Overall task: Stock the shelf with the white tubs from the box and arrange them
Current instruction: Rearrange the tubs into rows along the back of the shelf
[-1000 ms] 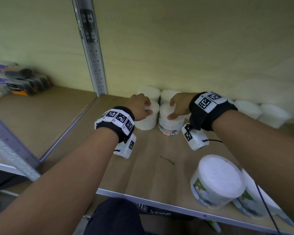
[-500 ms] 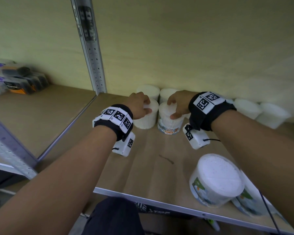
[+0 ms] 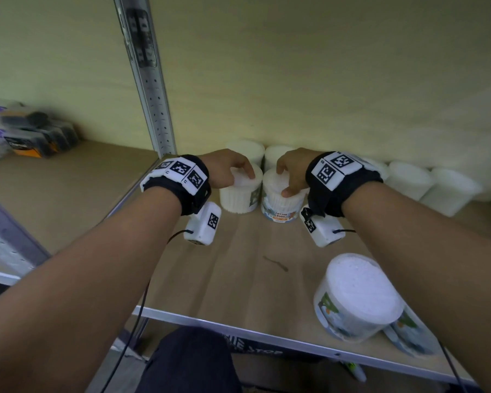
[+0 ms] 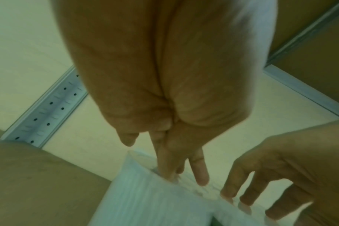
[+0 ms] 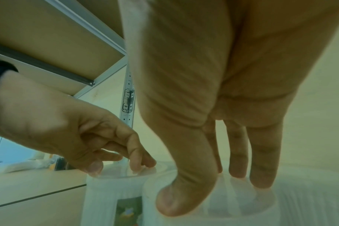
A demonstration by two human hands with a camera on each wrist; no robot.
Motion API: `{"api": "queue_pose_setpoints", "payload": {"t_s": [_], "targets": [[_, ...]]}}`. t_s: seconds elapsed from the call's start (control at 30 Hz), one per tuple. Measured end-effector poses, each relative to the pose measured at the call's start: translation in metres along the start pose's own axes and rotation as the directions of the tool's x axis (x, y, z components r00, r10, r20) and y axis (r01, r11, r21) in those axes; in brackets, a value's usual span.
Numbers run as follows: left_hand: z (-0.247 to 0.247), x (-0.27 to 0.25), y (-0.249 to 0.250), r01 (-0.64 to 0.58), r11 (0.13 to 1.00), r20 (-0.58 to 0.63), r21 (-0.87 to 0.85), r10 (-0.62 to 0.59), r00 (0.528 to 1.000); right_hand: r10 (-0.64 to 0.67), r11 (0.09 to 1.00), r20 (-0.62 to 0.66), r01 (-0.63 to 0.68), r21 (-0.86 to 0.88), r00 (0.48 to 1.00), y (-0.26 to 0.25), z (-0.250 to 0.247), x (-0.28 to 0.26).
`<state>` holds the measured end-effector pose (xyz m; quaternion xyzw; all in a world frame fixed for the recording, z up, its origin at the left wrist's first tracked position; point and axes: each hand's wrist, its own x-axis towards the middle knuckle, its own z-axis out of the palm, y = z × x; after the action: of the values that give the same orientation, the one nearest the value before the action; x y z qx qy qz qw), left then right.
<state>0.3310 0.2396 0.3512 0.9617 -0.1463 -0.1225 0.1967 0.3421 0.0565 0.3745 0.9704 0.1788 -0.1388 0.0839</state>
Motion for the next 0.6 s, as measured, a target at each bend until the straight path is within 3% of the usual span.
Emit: {"api": "queue_pose_setpoints", "payload": {"t_s": [0.1,0.17,0.23,0.4,0.6], "targets": [[0.004,0.002,0.0,0.025,0.998,-0.124,-0.049,-0.031,0.992,0.015,1.0,0.004,-0.015,-0.005,1.0,-0.002,0.0,0.001],[0.012,0.005,0.001,0.06,0.998,-0.262,-0.037,-0.068,0.963,0.021,1.0,-0.004,-0.021,-0.004,1.0,-0.002,0.001,0.002],[0.021,0.008,0.0,0.122,0.992,-0.315,0.018,-0.11,0.943,0.026,1.0,-0.005,-0.026,-0.006,1.0,-0.001,0.001,0.003],[0.03,0.01,0.006,0.185,0.972,-0.314,0.144,-0.133,0.94,0.039,0.999,0.005,-0.039,0.006,0.999,-0.001,0.001,0.004],[0.023,0.009,0.007,0.13,0.982,-0.207,0.134,-0.101,0.973,0.018,1.0,-0.025,-0.018,-0.011,1.0,0.001,0.003,0.006]]}}
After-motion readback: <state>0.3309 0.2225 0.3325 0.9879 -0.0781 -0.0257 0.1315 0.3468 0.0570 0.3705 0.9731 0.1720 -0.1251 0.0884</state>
